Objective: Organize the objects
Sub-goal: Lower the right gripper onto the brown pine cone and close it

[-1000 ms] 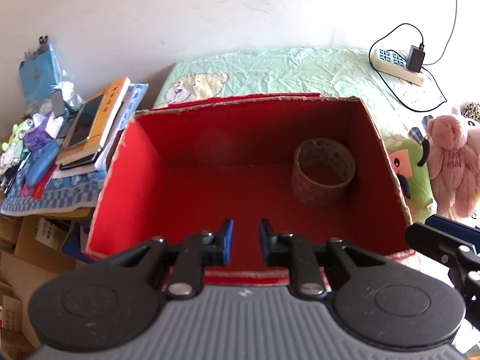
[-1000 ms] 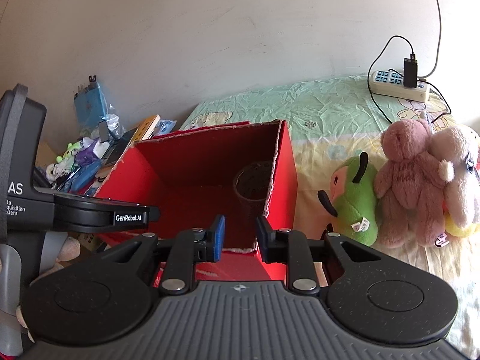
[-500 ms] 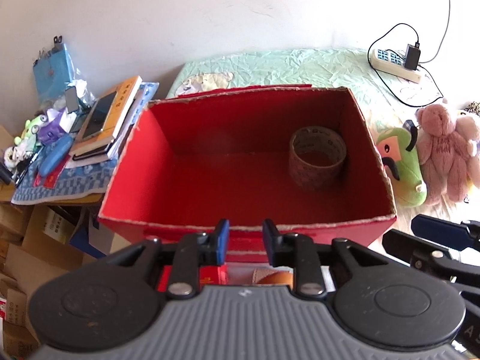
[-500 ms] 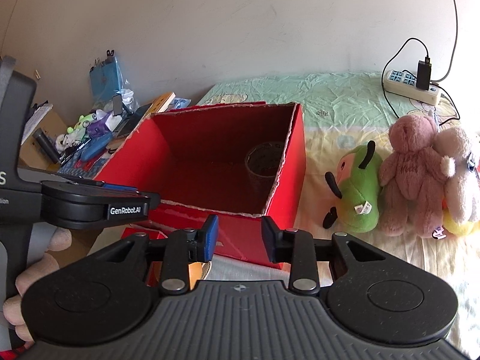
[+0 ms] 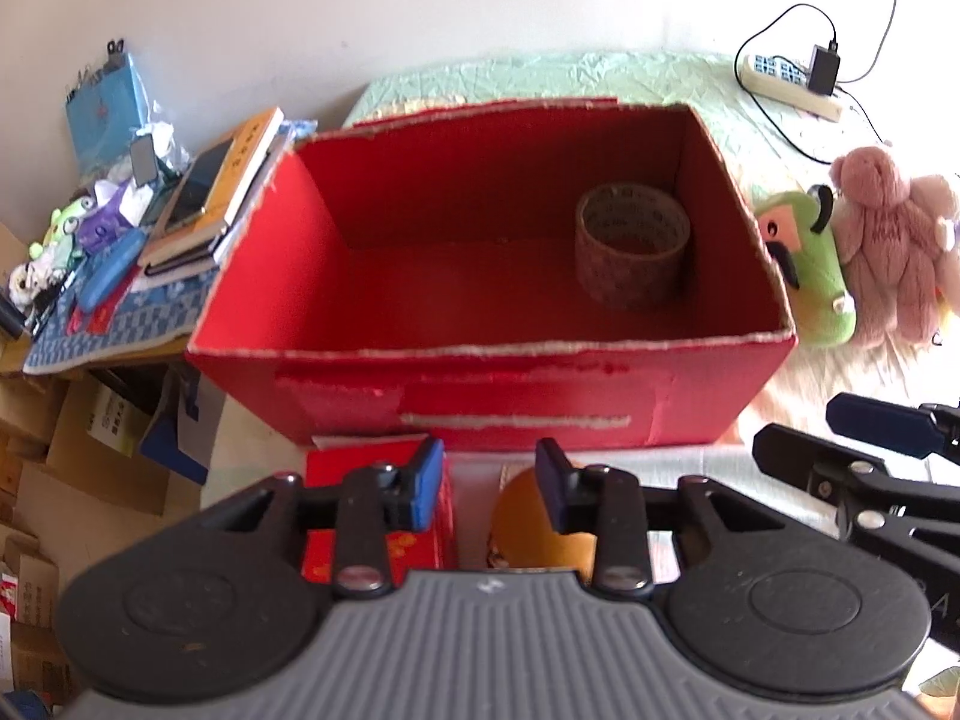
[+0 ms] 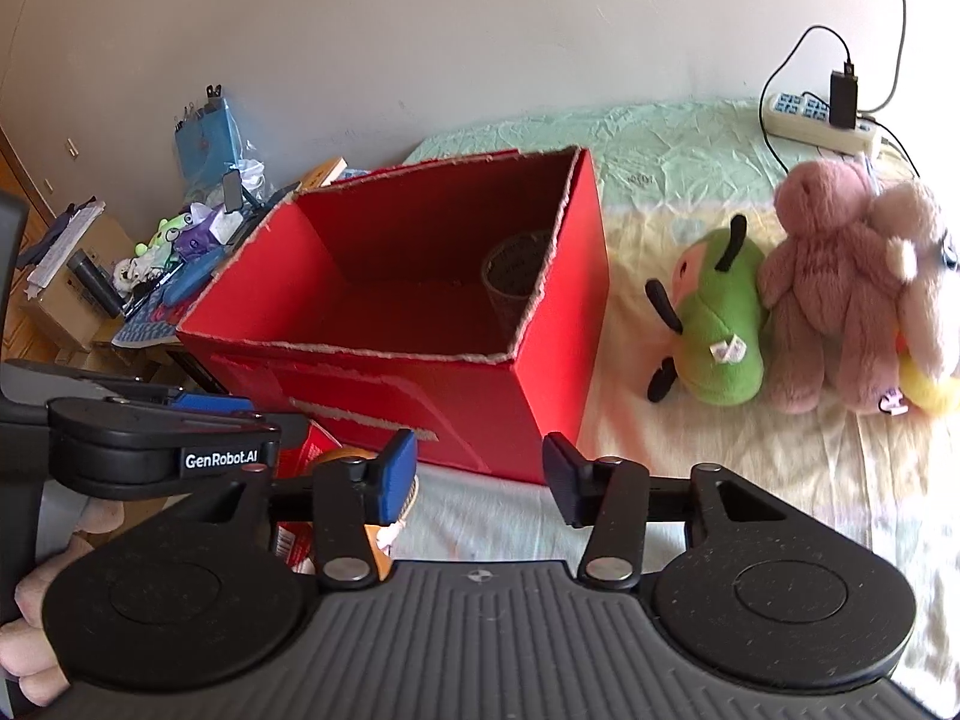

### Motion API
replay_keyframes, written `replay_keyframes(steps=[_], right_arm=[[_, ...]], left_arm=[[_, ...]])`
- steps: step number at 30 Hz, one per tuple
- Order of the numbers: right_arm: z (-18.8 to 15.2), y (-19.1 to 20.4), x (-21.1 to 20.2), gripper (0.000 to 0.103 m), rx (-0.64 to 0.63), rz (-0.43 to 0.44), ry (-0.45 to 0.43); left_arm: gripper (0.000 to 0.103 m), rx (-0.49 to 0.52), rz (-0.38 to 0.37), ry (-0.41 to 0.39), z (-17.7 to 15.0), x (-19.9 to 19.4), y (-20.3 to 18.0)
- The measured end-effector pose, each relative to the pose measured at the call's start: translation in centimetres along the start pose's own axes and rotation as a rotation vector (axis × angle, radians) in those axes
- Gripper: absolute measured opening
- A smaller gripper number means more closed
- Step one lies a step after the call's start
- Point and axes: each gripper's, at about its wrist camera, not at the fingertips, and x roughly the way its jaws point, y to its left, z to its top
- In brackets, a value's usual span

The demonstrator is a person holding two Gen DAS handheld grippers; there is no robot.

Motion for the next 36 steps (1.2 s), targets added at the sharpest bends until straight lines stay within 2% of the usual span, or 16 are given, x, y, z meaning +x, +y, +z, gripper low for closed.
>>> replay_keyframes(steps=[5, 13, 18, 23, 29, 36], right_arm=[[-0.6, -0.3, 0.2, 0.052, 0.000, 0.016, 0.033], [-1.2, -1.0, 0.4, 0.053, 0.010, 0.035, 0.071], [-1.7, -1.8, 0.5, 0.053, 0.023, 0.037, 0.097], [-2.3, -3.0, 0.9, 0.053, 0.058, 0.054, 0.140], [-3.0, -4.2, 1.4, 0.053, 0.095, 0.107, 0.209], [-3.7, -5.4, 2.6, 0.051, 0.169, 0.194, 0.317]], left_arm=[[0.040, 0.006, -0.017, 0.016, -0.7, 0.2, -0.2], [0.055, 0.025, -0.061, 0.018, -1.6, 0.2, -0.9], [0.068, 0.037, -0.151, 0.008, -2.4, 0.0, -0.8], [0.068, 0.087, -0.231, -0.006, -3.6, -0.4, -1.0], [0.070, 0.164, -0.389, 0.001, -5.6, -1.0, -1.3], [0.071, 0.234, -0.513, 0.041, -7.6, -0.6, -3.4]])
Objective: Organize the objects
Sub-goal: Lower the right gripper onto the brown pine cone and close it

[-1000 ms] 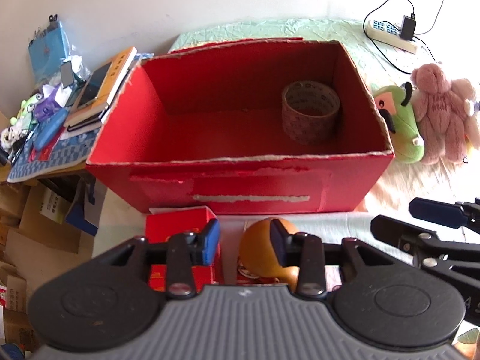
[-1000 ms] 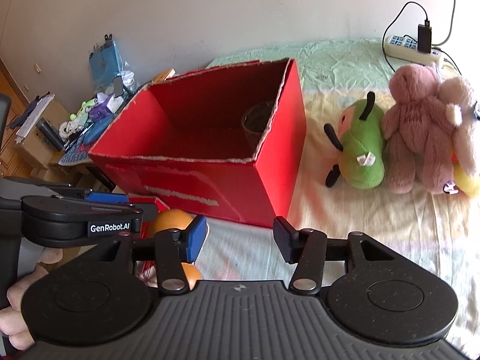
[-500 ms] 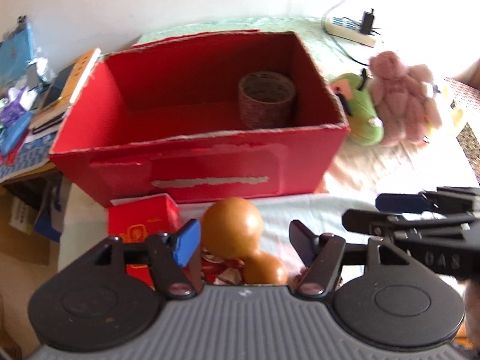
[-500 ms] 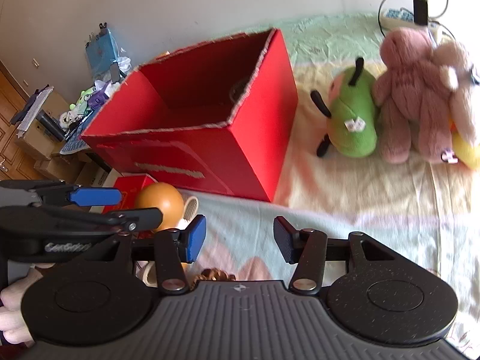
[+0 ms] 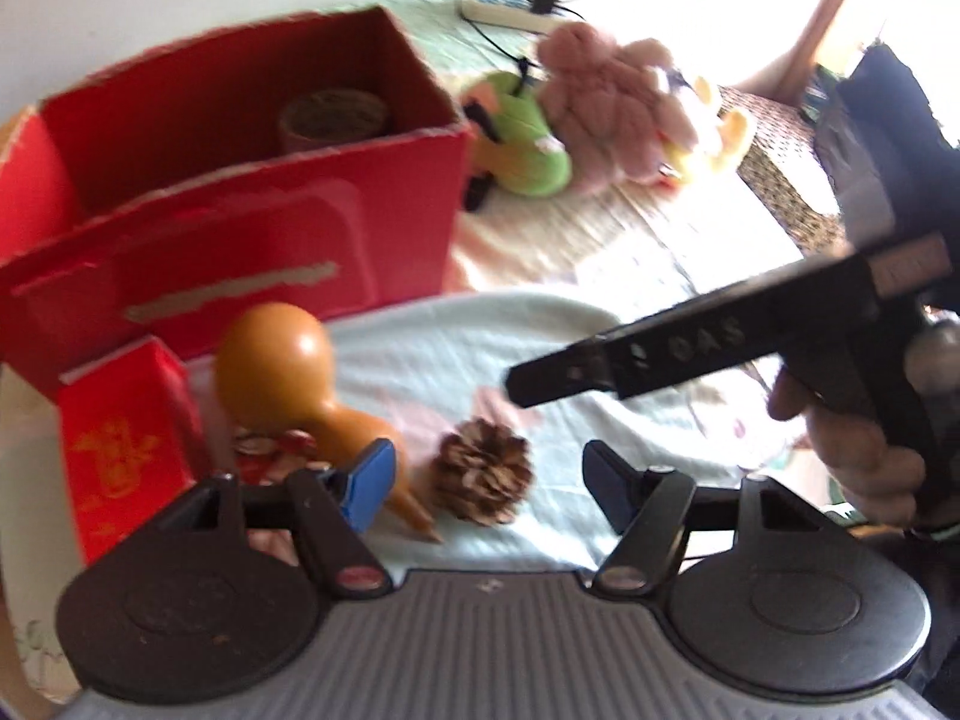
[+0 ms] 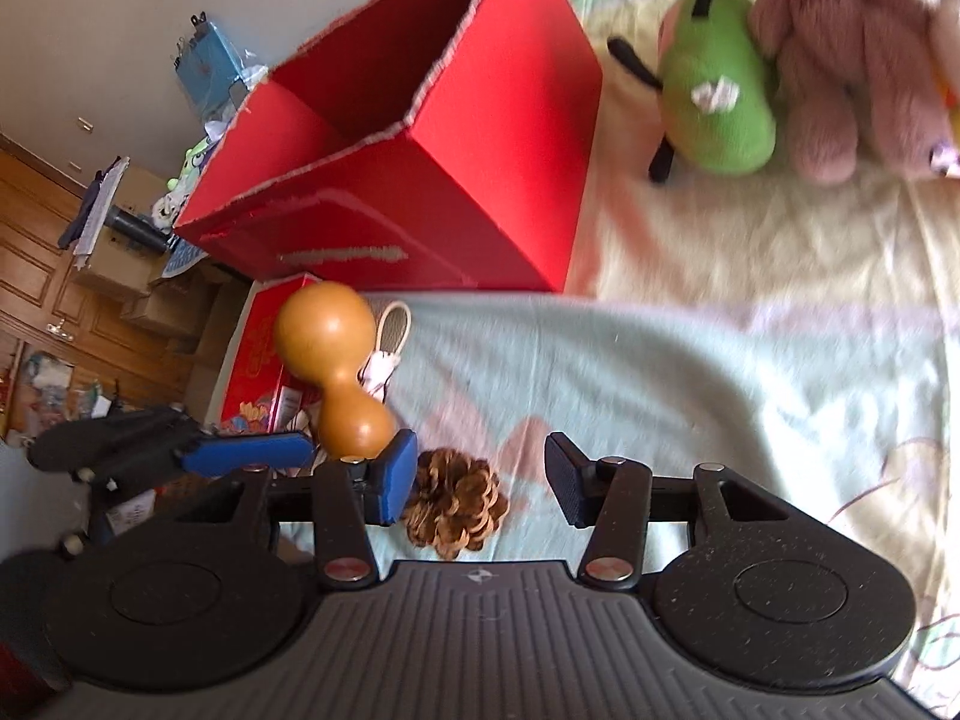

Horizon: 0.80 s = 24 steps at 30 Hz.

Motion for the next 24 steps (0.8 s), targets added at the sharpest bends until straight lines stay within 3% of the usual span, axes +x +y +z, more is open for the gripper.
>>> replay_keyframes(steps=[11, 24], right_arm=[[0.0, -0.5, 1.8, 0.051, 0.054, 0.086, 0.120], [-0.2, -1.7, 2.6, 0.040, 0.128, 0.129, 0.162]], left_arm=[[0.071, 0.009, -0.031, 0.067, -0.1, 3.1, -0.4], [0.054, -0.039, -0.040, 0.077, -0.3, 4.0, 0.7]])
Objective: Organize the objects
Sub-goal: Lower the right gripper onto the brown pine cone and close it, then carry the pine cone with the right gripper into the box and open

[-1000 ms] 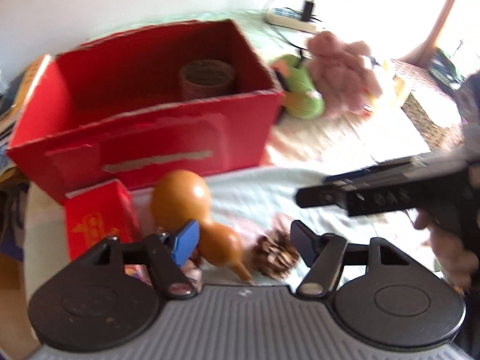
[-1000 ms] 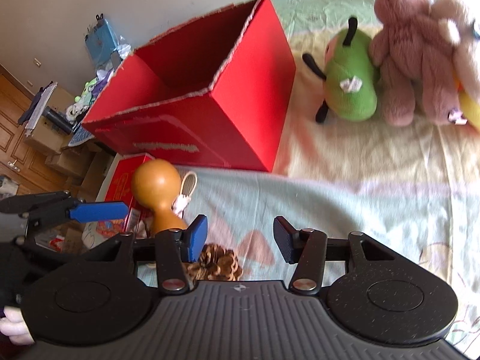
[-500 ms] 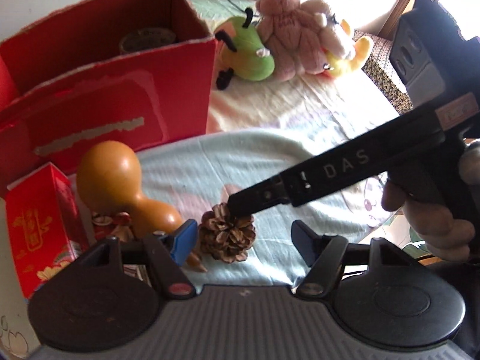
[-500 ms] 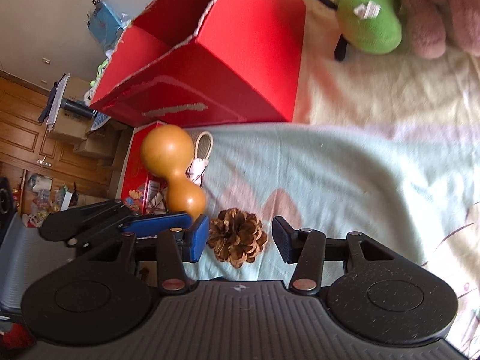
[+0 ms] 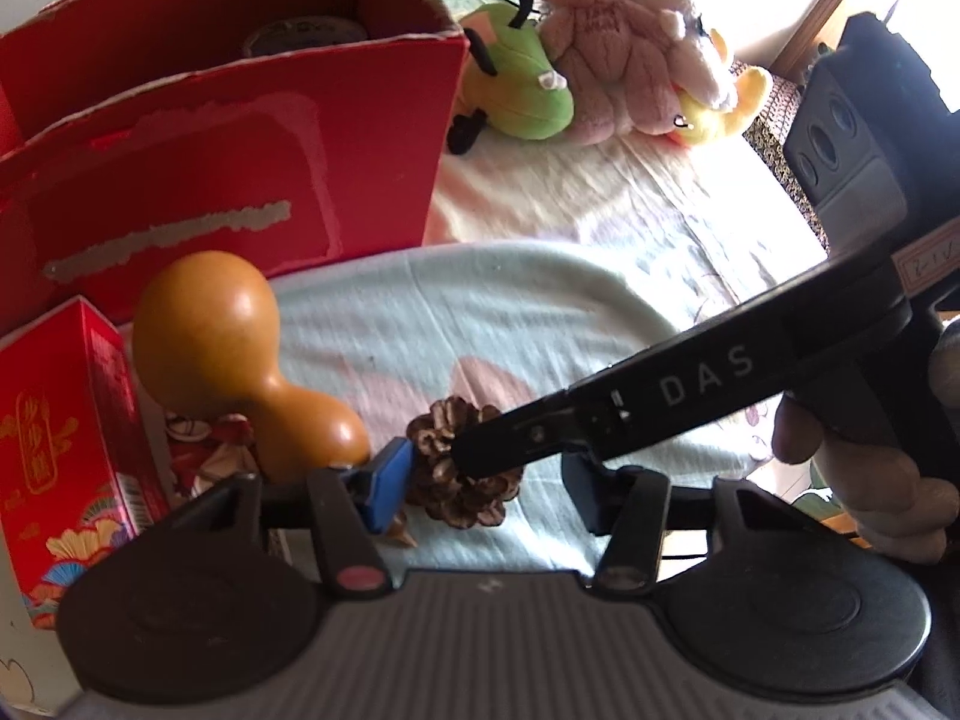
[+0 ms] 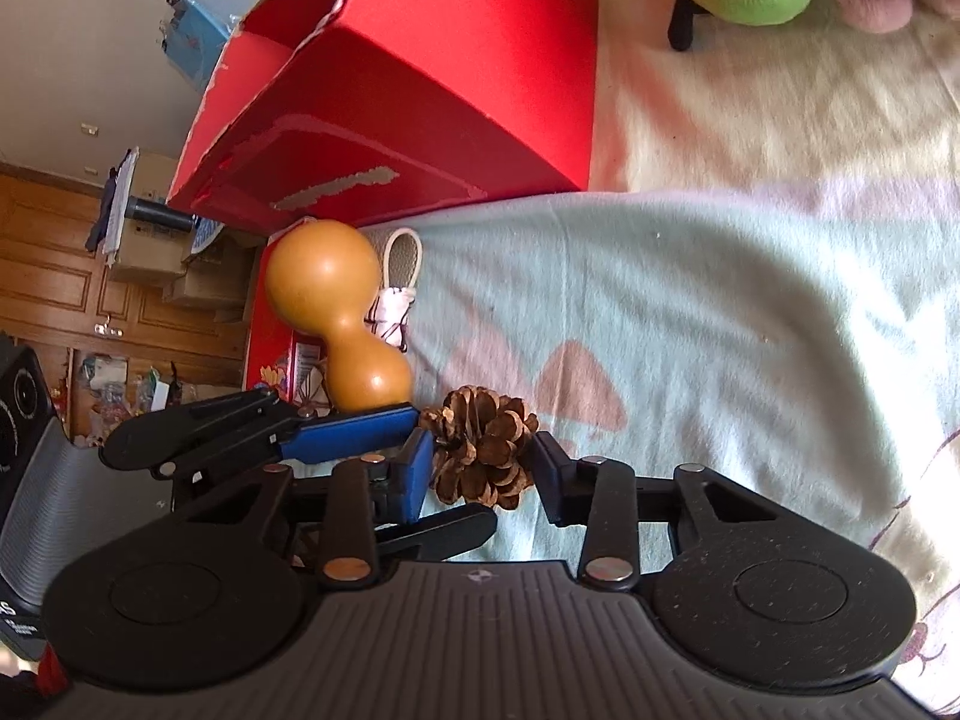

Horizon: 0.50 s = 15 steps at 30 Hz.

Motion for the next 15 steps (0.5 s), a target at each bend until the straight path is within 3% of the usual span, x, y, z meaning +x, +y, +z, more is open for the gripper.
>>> replay_keyframes(steps=[5, 15], right_arm=[[0.2, -0.7, -0.1, 0.039, 0.047, 0.026, -0.016], [-0.1, -0.3, -1.7, 0.036, 0.034, -0.007, -0.064]], left_arm=[[0.052, -0.002, 0.006, 0.014, -0.1, 0.6, 0.2], [0.043, 0.022, -0.024, -0.006, 0.7, 0.2, 0.1]])
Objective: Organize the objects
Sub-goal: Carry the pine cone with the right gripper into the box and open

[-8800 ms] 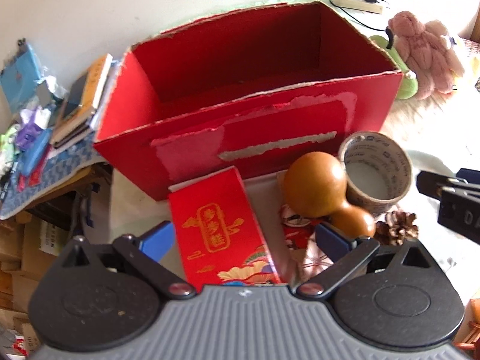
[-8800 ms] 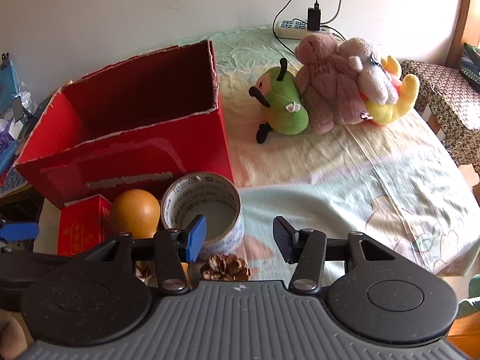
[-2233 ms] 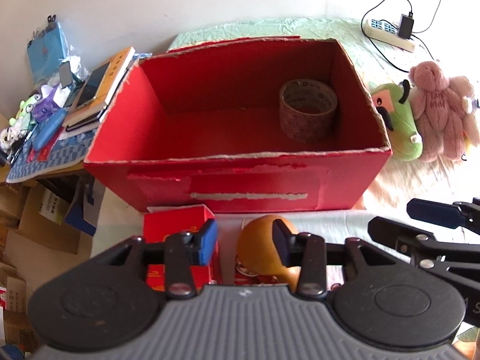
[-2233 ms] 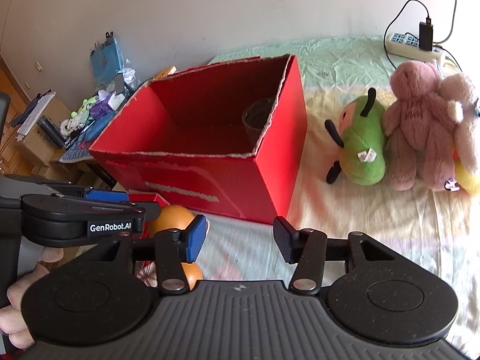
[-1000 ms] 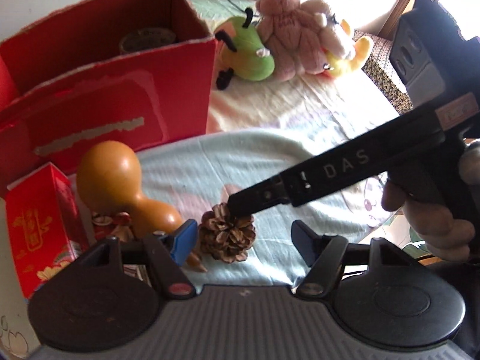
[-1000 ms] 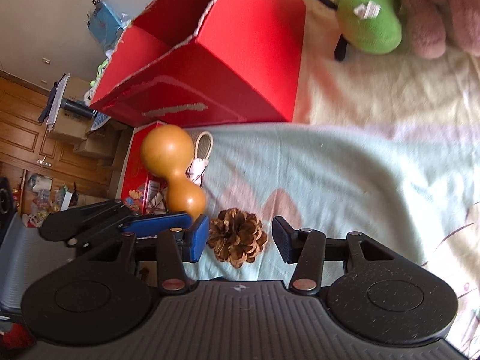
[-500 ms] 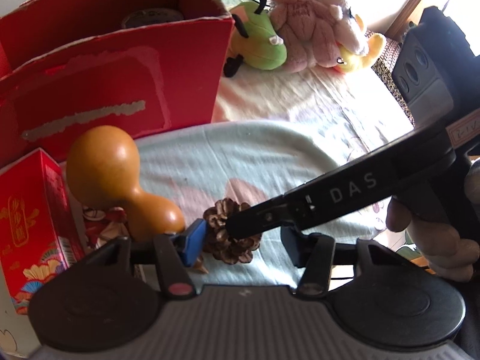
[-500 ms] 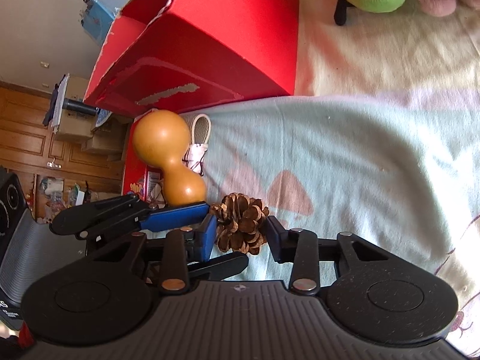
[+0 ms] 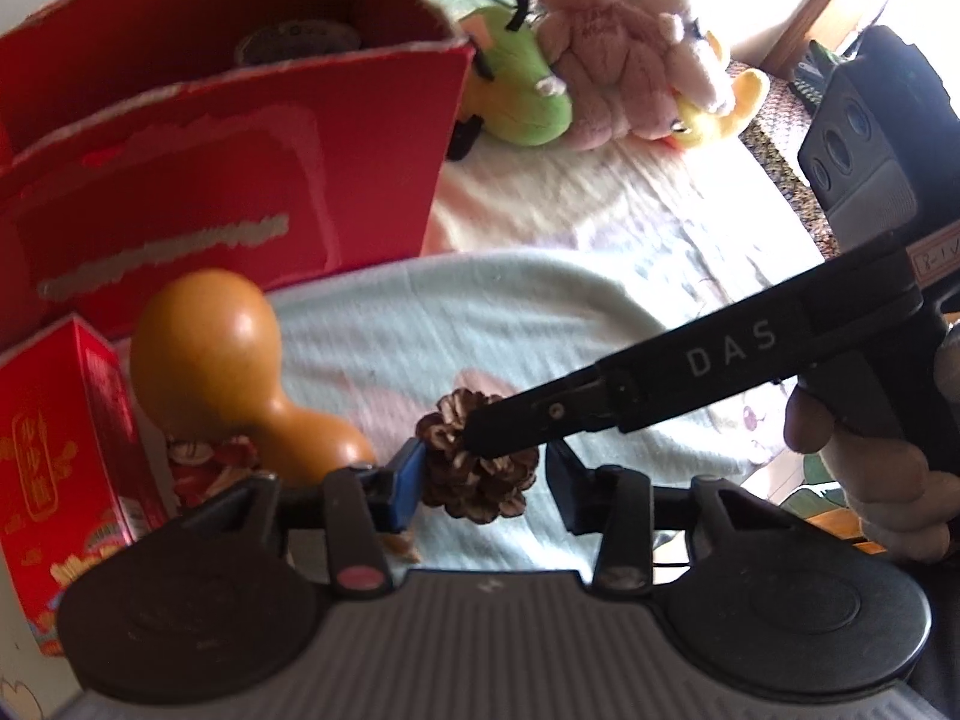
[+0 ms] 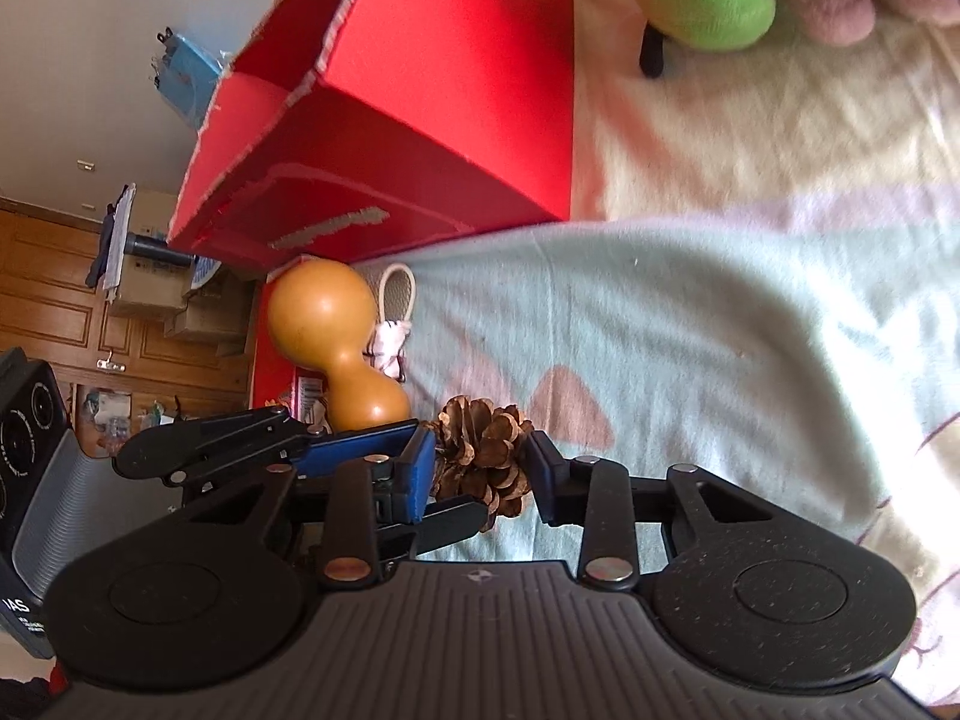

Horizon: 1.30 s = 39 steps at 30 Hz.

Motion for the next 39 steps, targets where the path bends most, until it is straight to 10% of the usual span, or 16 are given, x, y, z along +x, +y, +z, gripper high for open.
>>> replay_keyframes(steps=[26, 39], right_arm=[[5.7, 10.9, -6.0, 0.036, -0.211, -0.148, -0.340], [13.6, 13.2, -0.2, 0.036, -0.278, -0.277, -0.198]], left_arm=[[0.044, 0.206, -0.156, -0.323, 8.9, -10.1, 2.8], [0.043, 0.041, -0.245, -0.271, 12.5, -6.5, 11.3]])
